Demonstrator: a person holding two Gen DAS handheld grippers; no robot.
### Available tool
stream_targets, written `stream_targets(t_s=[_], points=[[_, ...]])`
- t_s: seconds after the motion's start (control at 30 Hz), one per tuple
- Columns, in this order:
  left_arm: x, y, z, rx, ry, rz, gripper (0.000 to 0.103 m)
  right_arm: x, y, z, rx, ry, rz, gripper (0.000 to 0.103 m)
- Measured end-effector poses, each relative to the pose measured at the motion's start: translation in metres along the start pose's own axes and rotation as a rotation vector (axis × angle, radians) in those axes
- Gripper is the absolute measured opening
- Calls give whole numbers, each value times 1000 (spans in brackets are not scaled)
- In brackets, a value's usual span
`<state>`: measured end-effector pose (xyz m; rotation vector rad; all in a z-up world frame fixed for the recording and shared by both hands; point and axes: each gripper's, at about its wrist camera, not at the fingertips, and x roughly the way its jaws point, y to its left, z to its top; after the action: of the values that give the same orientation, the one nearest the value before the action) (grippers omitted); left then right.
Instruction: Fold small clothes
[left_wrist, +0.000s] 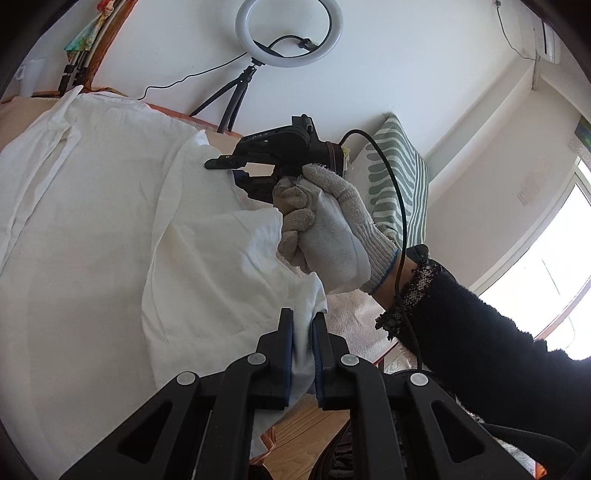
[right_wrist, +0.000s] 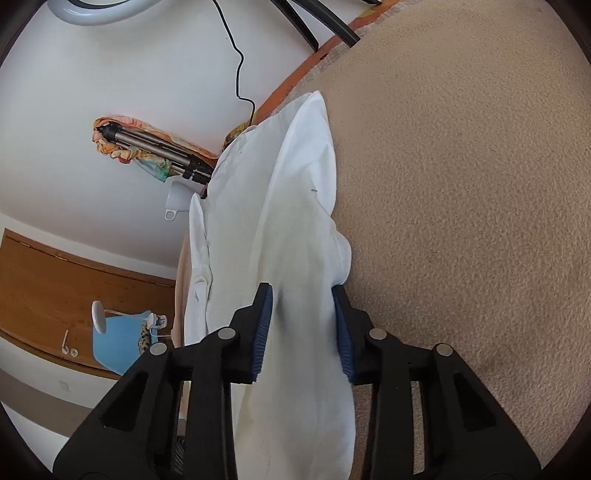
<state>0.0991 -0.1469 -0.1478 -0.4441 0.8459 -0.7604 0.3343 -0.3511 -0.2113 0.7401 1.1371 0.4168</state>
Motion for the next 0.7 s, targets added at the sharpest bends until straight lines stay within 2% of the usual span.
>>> stream_targets(t_s=[0.13, 0.3, 0.43, 0.7], points=[[-3, 9, -3, -27, -1, -33, 6, -5, 42, 2, -132, -7, -140, 9], [-25, 21, -3, -46, -39, -48, 6, 2, 100, -1, -277, 18, -290, 8], [-44, 38, -9, -94, -72, -45, 6, 25, 138, -9, -380, 51, -425, 8], [-75, 74, -24, -218, -128, -32, 6, 87, 200, -26, -585, 124, -602, 8]])
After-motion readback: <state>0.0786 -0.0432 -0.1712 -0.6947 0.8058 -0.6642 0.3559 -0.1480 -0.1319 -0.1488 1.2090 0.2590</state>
